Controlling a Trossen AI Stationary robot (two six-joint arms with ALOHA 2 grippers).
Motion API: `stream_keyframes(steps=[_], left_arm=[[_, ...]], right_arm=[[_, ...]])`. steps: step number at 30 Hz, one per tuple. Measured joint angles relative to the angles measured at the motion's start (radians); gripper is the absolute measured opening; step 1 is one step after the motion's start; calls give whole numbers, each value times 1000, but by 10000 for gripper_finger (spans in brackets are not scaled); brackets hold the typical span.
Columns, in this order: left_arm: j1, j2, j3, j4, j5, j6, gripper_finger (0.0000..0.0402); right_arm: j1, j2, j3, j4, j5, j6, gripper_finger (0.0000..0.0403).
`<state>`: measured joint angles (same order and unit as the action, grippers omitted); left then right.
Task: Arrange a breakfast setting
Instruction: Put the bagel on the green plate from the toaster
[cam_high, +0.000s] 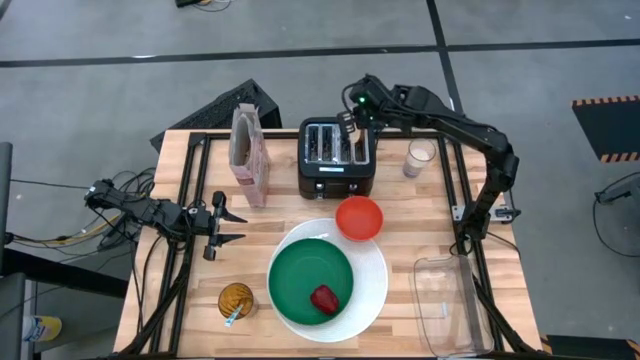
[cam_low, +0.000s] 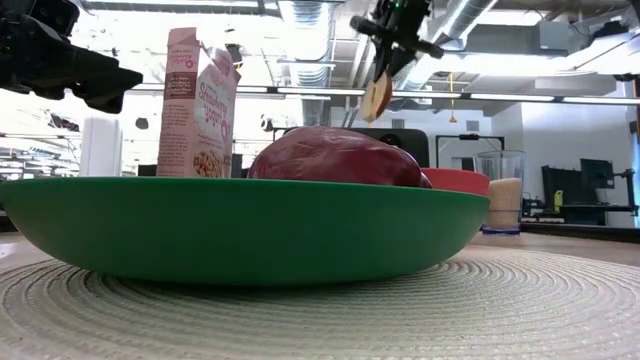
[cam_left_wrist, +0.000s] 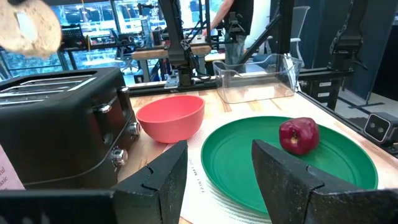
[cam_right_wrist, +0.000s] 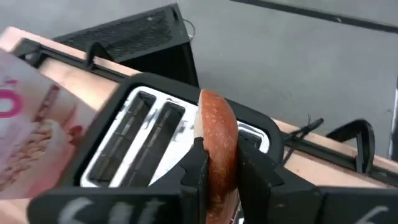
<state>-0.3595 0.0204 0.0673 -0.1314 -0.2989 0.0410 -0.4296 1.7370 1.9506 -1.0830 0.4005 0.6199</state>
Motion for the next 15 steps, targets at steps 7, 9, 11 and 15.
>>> stream_keyframes(steps=[7,9,11,15], left_arm=[[0,0,0,0,0,0,171],[0,0,0,0,0,0,171],[0,0,0,0,0,0,171],[0,0,0,0,0,0,171]], right_arm=[[11,0,95,-22,-148,-62,82],[11,0,115,-24,-204,-78,82],[11,-1,129,-25,-257,-97,82],[14,-17,134,-28,-341,-136,82]])
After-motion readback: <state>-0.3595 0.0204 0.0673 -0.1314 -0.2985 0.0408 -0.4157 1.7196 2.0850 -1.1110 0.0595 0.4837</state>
